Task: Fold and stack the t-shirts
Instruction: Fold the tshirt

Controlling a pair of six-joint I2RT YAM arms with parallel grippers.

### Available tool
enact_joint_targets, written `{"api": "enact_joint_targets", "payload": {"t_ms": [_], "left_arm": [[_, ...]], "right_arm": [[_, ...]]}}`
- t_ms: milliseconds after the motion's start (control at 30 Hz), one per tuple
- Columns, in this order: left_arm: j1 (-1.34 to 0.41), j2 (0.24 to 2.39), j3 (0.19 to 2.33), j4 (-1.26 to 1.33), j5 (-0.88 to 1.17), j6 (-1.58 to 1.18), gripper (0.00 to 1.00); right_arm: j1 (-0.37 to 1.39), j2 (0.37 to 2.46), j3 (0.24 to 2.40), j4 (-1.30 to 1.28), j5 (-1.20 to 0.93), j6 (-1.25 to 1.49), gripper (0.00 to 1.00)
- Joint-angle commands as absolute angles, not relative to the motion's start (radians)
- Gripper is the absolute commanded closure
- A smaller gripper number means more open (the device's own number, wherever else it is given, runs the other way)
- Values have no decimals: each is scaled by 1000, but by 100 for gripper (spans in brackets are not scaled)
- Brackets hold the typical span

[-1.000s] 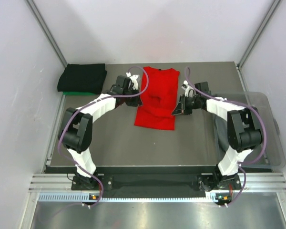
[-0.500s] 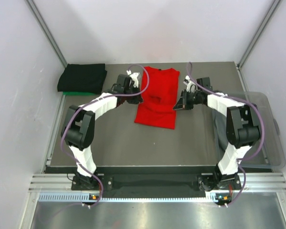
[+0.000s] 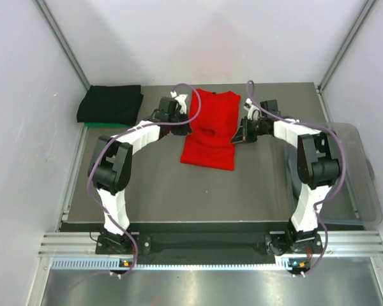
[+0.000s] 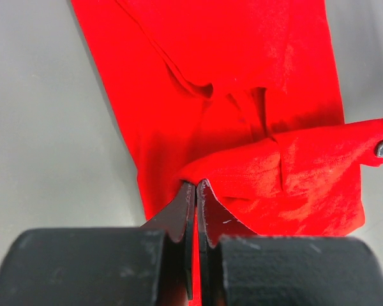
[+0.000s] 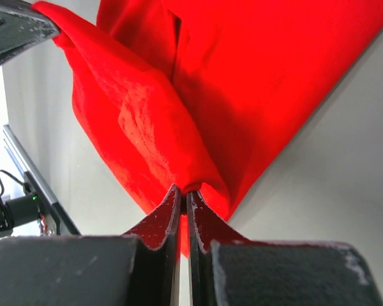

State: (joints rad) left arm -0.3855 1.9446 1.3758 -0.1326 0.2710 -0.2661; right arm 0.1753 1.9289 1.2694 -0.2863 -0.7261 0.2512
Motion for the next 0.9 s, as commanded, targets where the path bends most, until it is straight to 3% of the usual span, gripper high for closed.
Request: {"api": "enact_joint_targets", "payload": {"t_ms": [0,33,133,200,233,367,633,867], "left_arm": [[-377,1966,1436,-90,270,-273,100],[-377,1971,1439,-92,264,-273,98],[-377,1962,1445,-97,218,-265,81],[-377,1921,1440,-115,151,-271,73],[-373,1898,1433,-117,144,-282,65],[-359,1751,1359,-126,77,-284,48],[-322,1831,1439,-657,366,-238,46],[-301,1890,1296,-617,472,-261,48]], "right_arm": [[163,1944,1330,-261,-729,222,100],[164,1944,1333,-258,-729,212,96],[160,1927,1344,-253,-748,178,67],[158,1876,1332,-261,-738,164,62],[155,1853,1322,-264,-730,166,54],[146,1723,1223,-316,-736,167,47],[146,1600,985,-333,-776,230,36],[164,1620,851,-181,-819,390,36]]}}
